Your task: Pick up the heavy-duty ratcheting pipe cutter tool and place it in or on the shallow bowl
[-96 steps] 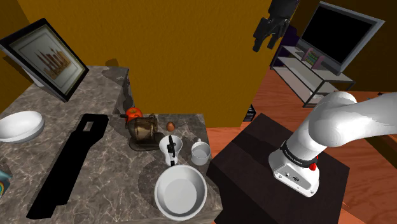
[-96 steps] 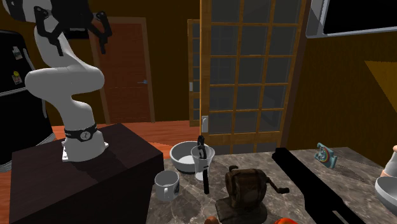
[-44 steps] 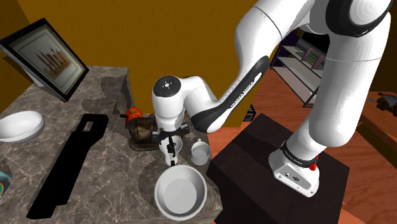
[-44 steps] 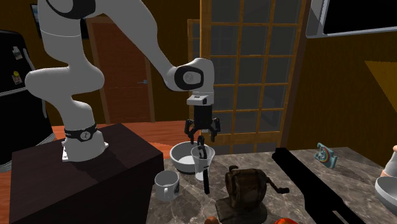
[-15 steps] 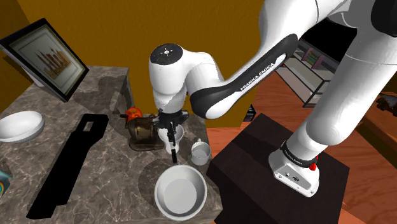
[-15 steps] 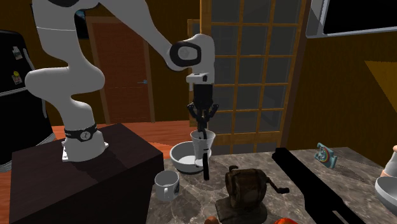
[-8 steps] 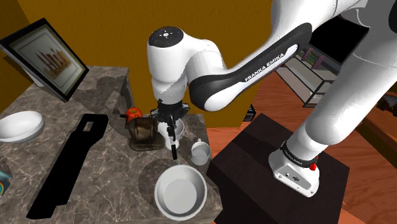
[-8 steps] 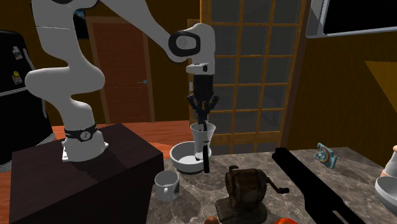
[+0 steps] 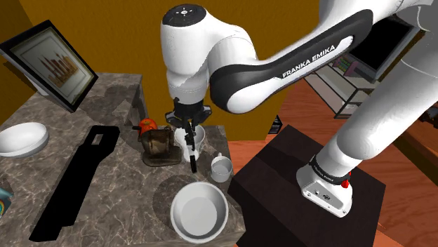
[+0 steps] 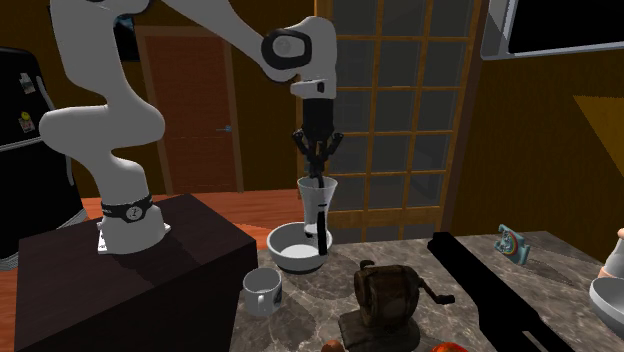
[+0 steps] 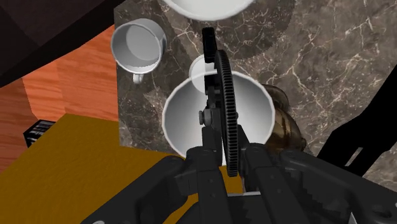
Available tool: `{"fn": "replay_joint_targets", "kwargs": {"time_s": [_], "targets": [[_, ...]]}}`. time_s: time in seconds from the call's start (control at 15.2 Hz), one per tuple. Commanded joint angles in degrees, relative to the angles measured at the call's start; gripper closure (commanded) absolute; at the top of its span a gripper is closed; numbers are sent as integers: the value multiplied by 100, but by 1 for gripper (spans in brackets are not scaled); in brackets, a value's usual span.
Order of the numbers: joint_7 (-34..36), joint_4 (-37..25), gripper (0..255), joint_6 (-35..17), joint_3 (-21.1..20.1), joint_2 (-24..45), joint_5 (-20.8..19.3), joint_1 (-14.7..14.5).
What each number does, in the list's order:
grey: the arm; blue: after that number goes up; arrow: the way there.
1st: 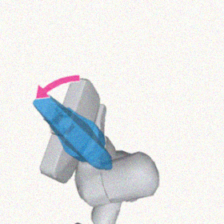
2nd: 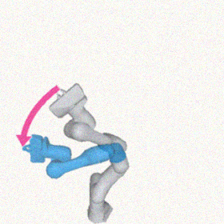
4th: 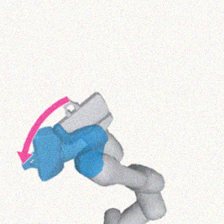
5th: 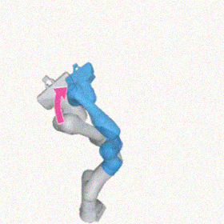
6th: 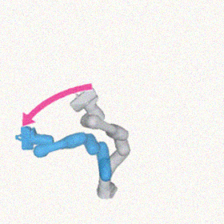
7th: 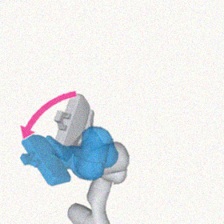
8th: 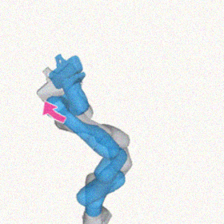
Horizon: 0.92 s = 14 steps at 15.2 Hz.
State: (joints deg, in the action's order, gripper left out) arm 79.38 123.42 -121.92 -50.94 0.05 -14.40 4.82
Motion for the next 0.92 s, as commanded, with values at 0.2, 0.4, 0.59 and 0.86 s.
{"fn": "replay_joint_targets", "kwargs": {"time_s": [0.2, 0.4, 0.59, 0.86], "targets": [[-74, 41, 255, 454, -159, -783, 778, -268], [-39, -42, 255, 802, -207, -1169, 1144, -483], [58, -193, 255, 1179, -260, -1477, 1430, -692], [222, -329, 255, 1466, -346, -1672, 1619, -866]]}}
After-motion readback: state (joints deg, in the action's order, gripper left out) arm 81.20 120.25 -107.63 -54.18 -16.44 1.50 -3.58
